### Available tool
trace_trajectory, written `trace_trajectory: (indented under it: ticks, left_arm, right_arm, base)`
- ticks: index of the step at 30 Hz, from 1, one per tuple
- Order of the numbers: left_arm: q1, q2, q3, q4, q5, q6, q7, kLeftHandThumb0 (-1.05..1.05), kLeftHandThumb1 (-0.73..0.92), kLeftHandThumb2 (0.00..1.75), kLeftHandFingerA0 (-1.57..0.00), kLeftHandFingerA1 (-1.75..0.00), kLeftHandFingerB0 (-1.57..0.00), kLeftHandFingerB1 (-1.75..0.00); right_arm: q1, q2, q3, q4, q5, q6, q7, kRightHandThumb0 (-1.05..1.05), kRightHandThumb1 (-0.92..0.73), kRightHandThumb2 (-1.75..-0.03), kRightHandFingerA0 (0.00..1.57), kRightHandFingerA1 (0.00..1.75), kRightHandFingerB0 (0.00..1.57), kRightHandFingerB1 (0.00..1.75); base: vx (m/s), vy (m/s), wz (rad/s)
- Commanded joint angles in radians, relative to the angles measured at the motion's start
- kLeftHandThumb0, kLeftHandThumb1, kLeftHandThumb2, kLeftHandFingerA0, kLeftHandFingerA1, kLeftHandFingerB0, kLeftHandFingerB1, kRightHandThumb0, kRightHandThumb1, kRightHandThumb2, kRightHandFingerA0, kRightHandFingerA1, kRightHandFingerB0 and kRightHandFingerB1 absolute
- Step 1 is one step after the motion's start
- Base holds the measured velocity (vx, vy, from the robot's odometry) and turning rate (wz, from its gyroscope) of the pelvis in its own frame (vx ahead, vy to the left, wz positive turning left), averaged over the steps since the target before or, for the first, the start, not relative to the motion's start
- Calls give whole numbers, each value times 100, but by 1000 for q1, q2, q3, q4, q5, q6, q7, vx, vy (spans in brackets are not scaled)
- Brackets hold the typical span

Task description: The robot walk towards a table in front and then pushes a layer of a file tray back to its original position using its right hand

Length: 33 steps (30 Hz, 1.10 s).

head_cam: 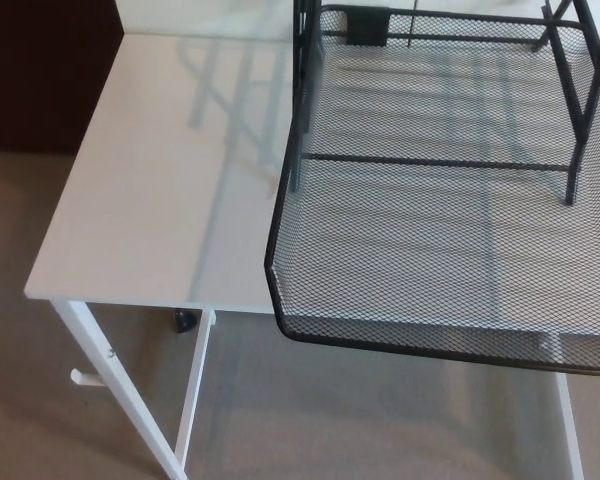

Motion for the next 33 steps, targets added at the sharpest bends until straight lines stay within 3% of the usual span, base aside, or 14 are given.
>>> trace_trajectory:
  ticks: [1, 5, 6, 10, 11, 15, 17, 18, 23, 24, 25, 28, 29, 33]
  left_arm:
    - [-21, 19, 13, 16, -4, -6, 3, -52, 44, 74, -49, -49, -37, -44]
    - [-26, 15, 15, 12, -8, 19, 3, -44, 52, 56, -55, -38, -43, -34]
    - [-23, 16, 14, 8, -7, 12, 1, -51, 44, 73, -48, -49, -36, -43]
    - [-18, 34, 16, 9, 5, 3, 8, -52, 45, 74, -48, -49, -35, -43]
    - [-16, 36, 17, 8, 4, 4, 7, -53, 45, 74, -47, -49, -35, -43]
    - [-20, 29, 30, 9, -17, 17, -2, -51, 44, 73, -48, -49, -36, -43]
    - [-22, 29, 30, 11, -12, 12, 4, -52, 44, 73, -47, -48, -35, -43]
    - [-25, 28, 31, 20, -12, 5, 4, -46, 51, 56, -53, -38, -40, -33]
    - [-23, 27, 39, 23, -9, -1, 3, -53, 44, 73, -47, -48, -35, -43]
    - [-21, 27, 41, 16, -11, 4, 1, -45, 52, 56, -53, -38, -40, -33]
    - [-23, 27, 43, 16, -14, 2, -4, -52, 44, 73, -47, -48, -35, -43]
    - [-37, 32, 37, 29, 1, -8, 4, -48, 52, 56, -54, -38, -41, -34]
    - [-38, 36, 33, 24, 12, -10, 12, -55, 45, 76, -49, -49, -36, -44]
    - [-45, 40, 34, 20, 11, -6, 12, -54, 44, 75, -48, -49, -36, -44]
  right_arm:
    - [222, -30, -80, -437, 165, 80, 76, -51, -69, -61, 42, 37, 34, 35]
    - [372, -19, -152, -618, 265, 67, 76, -50, -68, -61, 43, 37, 36, 35]
    - [414, -13, -176, -653, 304, 45, 77, -49, -69, -61, 41, 37, 36, 35]
    - [508, 70, -291, -711, 373, -61, 0, -55, -65, -60, 38, 35, 37, 34]
    - [516, 82, -320, -725, 373, -89, -12, -64, -53, -87, 26, 49, 26, 47]
    - [543, 130, -399, -849, 433, -40, -39, -55, -66, -61, 26, 32, 28, 30]
    - [520, 147, -444, -873, 396, -76, -80, -54, -70, -63, 13, 33, 19, 28]
    - [510, 155, -480, -900, 363, -81, -105, -33, -54, -105, 1, 51, 0, 48]
    - [508, 215, -531, -1014, 345, -18, -118, -57, -47, -87, 0, 44, 1, 27]
    - [510, 229, -536, -1041, 356, -7, -122, -58, -47, -85, 1, 34, 0, 23]
    - [484, 256, -560, -1052, 333, -32, -154, -54, -64, -77, 2, 22, 2, 13]
    - [428, 295, -608, -1050, 271, -89, -206, -63, -50, -85, 0, 16, 0, 15]
    - [402, 304, -632, -1053, 236, -128, -224, -70, -50, -81, 0, 5, 0, 4]
    - [295, 323, -723, -1039, 73, -336, -294, -59, -51, -87, 0, 19, 0, 19]
  base:
    - [0, 0, 0]
    - [0, 0, 0]
    - [0, 0, 0]
    - [0, 0, 0]
    - [0, 0, 0]
    - [0, 0, 0]
    - [0, 0, 0]
    - [0, 0, 0]
    - [0, 0, 0]
    - [0, 0, 0]
    - [0, 0, 0]
    - [0, 0, 0]
    - [0, 0, 0]
    - [0, 0, 0]
